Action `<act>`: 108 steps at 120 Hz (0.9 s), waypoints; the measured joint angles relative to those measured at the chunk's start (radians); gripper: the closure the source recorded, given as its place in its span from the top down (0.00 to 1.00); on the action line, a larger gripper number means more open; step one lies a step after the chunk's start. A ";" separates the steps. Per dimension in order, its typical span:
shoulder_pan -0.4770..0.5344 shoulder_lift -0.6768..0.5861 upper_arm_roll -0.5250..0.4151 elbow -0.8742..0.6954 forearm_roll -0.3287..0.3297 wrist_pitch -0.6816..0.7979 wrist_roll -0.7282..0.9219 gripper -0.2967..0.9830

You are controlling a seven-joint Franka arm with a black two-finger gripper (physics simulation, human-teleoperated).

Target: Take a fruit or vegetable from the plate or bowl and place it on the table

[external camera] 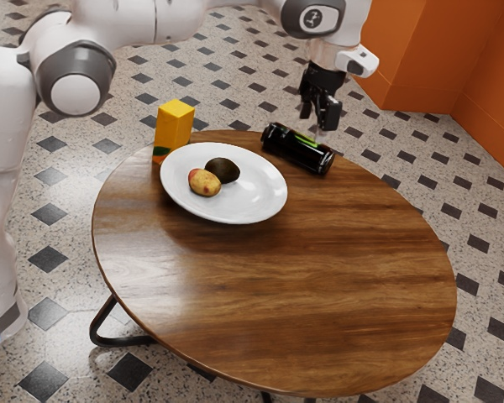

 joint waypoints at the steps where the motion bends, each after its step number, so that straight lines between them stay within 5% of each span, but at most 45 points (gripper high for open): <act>1: 0.000 0.000 0.000 0.000 0.000 0.000 0.002 0.77; 71: -0.001 -0.023 0.071 -0.014 -0.016 -0.019 0.064 0.77; 108: -0.031 -0.352 -0.023 -0.465 0.060 -0.035 0.085 0.76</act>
